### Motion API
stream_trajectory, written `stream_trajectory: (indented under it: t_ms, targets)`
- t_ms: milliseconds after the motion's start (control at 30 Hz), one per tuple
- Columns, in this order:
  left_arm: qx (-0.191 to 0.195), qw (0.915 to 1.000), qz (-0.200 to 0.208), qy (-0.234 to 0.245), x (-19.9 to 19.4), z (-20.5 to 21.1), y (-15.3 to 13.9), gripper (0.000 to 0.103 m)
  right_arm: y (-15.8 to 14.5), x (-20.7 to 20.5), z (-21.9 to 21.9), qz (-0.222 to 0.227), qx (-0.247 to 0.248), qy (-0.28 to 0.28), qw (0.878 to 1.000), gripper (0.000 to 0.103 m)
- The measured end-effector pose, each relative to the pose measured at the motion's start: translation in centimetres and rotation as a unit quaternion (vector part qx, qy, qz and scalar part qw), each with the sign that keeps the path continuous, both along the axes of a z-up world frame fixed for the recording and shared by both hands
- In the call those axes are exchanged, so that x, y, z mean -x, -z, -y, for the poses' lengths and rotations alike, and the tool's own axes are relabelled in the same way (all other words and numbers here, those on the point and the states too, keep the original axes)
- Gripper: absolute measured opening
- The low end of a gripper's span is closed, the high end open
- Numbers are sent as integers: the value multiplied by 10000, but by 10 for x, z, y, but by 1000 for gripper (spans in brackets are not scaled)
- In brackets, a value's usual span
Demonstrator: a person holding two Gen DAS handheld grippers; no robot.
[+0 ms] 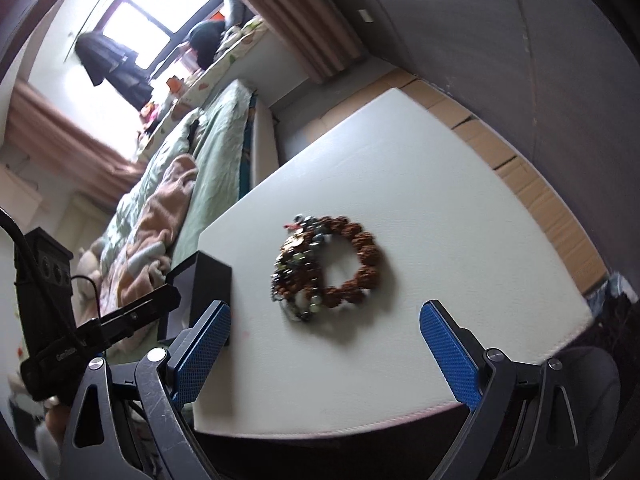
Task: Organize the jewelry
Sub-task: 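Grasp a dark bead bracelet with the left gripper while the right grasps a grey bead strand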
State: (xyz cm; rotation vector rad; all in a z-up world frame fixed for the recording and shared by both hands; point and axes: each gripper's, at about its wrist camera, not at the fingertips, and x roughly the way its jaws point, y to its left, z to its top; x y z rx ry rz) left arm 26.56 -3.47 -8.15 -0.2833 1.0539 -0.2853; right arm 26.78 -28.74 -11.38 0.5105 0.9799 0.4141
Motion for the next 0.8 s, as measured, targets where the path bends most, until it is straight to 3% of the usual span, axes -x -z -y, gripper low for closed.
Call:
stream_trajectory:
  t_ms: [67,267,400,500,600,667,800]
  targets:
    - [55,10000,-56,19,-4,7,2,76,3,1,12,-9,-101,130,9999,96]
    - [392,9987,-308,106,-16,32,9,53,15,-1,28,-140,-202,277,9993,87]
    - [357,9979,-536,46,-27,50,18,38,27,-5,32,-303,-355,269,9985,70]
    - [291,9974,-653,-17,-34,57,25,34,30,-6,32,-325,-352,257,9985,63]
    - [96,9971,-748,-102,-41,63,30,33,33,-8,32,-365,-373,261,9983,61]
    - [-355,9964,-751,-149,-44,72,32,33,36,-9,32,-406,-378,292,9980,61]
    - [-864,9932,-761,-151,-46,85,38,28,39,-11,32,-470,-347,314,9978,61]
